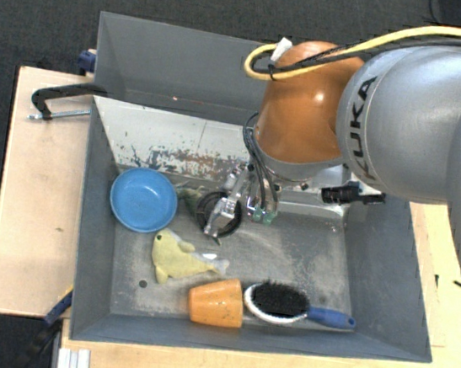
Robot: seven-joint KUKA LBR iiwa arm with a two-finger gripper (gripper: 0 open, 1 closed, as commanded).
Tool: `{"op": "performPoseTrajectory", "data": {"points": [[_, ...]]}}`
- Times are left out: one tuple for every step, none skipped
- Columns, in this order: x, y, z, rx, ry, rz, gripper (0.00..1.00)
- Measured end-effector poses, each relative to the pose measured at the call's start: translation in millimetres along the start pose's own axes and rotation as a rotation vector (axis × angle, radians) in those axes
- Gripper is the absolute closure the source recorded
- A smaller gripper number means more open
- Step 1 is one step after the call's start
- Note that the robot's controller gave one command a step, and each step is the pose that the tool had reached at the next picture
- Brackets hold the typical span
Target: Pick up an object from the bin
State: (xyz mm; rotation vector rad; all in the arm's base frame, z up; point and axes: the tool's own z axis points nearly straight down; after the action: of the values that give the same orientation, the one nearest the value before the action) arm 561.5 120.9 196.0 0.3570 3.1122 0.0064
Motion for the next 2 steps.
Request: {"op": "performPoseTrajectory", "data": {"points": [[-5.1, -4, -30, 0.001, 0.001, 0.017, 1.0], [11.6, -17, 48, 0.008, 0.015, 0.104, 1.0]]}}
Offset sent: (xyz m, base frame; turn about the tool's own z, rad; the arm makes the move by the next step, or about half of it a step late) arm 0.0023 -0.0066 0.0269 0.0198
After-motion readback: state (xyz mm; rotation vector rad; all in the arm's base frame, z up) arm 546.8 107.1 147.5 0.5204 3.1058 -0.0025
